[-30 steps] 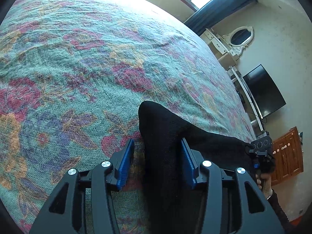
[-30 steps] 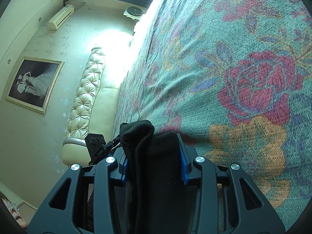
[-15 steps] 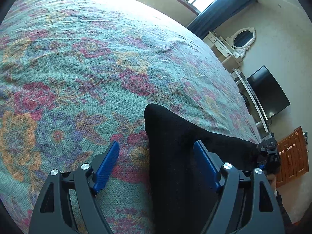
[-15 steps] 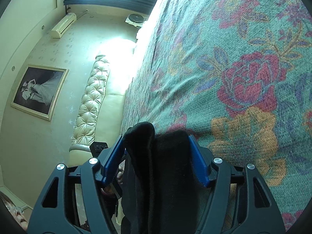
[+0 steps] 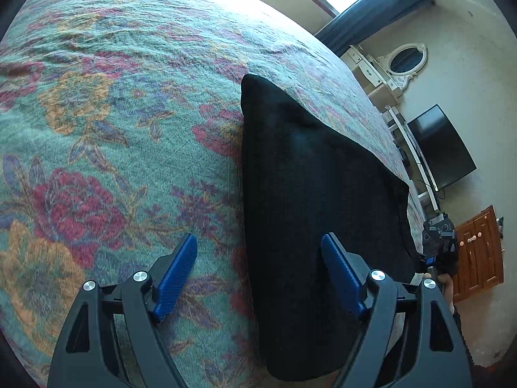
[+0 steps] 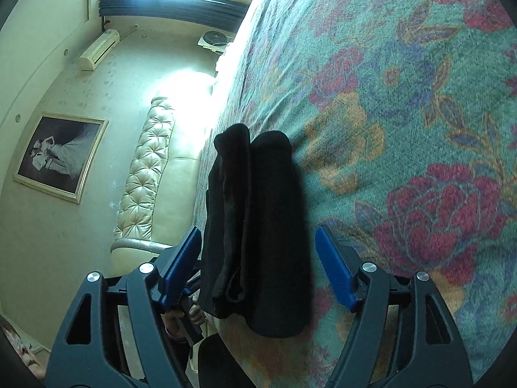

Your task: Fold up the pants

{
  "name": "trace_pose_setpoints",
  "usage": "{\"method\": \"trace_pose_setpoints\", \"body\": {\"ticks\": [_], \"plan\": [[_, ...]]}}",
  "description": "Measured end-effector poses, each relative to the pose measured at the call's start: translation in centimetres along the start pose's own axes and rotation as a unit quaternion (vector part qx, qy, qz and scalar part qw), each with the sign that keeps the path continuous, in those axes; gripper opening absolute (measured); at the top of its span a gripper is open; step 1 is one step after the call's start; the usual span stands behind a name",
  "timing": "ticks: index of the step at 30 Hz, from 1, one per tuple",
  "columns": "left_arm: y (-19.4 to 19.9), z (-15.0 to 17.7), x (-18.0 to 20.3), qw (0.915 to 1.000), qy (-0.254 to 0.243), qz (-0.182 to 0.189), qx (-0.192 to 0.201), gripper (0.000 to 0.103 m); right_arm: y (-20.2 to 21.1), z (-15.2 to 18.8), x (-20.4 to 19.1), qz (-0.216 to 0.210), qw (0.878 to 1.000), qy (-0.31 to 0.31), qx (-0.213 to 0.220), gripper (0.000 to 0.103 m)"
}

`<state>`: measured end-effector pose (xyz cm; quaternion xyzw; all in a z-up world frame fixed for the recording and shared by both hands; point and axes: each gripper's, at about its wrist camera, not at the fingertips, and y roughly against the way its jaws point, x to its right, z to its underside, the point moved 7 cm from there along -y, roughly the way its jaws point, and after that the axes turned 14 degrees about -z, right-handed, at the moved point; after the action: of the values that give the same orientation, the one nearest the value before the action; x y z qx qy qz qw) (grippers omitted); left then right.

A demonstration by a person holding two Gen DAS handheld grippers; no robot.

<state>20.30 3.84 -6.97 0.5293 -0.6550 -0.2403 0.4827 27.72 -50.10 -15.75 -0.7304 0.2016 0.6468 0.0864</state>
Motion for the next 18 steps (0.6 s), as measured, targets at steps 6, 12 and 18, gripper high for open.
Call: {"method": "trace_pose_setpoints", "body": {"ticks": [6,12,18], "plan": [[1.3,1.8,-1.0,0.9990,0.042,0.013,0.001,0.078,0.3,3.2,-0.4,-0.006,1.000,-0.009,-0.004,0.074],[1.4,3.0,-0.6,0.9978,0.058,0.031,-0.006,0.082,-0.7,4.9,-0.8,-0.002,1.000,-0.005,-0.006,0.075],[0.9,3.3,1.0,0.9983,0.048,0.034,-0.006,0.083,-2.2,5.4,-1.5,0.006,1.000,0.004,-0.011,0.086]]}}
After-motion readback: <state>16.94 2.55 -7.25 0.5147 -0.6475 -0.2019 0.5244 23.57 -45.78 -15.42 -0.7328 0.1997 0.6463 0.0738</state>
